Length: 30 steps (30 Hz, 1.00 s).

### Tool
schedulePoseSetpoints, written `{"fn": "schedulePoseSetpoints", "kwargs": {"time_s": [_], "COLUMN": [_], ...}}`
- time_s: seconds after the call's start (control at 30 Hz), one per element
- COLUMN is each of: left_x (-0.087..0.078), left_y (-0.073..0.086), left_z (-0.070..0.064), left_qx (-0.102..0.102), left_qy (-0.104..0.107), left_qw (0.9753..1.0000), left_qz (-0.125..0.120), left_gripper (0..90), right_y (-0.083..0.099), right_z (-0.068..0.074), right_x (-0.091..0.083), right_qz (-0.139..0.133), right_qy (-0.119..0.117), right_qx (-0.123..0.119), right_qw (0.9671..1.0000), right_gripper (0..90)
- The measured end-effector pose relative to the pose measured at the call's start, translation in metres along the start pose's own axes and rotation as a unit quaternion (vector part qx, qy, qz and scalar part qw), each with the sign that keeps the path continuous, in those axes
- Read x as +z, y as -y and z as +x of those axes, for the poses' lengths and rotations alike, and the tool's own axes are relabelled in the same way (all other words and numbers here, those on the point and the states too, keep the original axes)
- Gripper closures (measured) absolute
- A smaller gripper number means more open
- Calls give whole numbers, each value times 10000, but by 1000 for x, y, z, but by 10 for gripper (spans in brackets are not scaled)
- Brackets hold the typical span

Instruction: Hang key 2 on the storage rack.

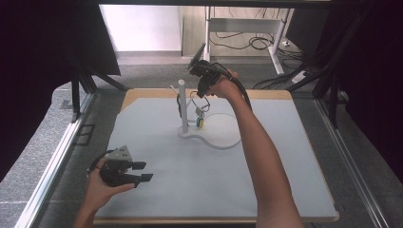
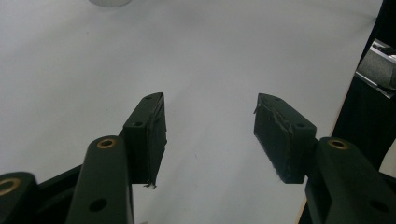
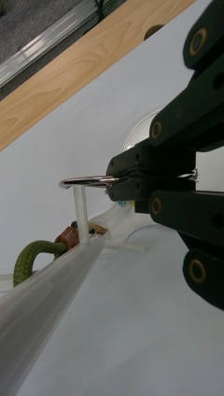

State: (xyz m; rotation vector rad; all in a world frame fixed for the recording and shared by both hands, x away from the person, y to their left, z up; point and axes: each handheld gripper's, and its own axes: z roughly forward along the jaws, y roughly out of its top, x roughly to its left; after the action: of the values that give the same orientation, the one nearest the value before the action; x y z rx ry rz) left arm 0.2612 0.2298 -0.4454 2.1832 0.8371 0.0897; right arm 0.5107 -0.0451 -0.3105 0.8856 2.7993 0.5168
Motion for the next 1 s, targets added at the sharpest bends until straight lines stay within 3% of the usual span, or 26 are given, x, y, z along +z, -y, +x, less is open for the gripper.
{"fn": "schedulePoseSetpoints", "kwargs": {"time_s": [1.0], "left_x": [2], "left_y": [-1], "left_z": [0], "left_qx": [58], "left_qy": [-8], "left_qw": [9999], "left_qz": [86], "left_gripper": [440], "right_y": [8], "right_z": [17], "right_x": [25], "right_qz": [-90], "right_qy": [-234], "right_qx": [54], "right_qw": [9997], "right_gripper": [872]}}
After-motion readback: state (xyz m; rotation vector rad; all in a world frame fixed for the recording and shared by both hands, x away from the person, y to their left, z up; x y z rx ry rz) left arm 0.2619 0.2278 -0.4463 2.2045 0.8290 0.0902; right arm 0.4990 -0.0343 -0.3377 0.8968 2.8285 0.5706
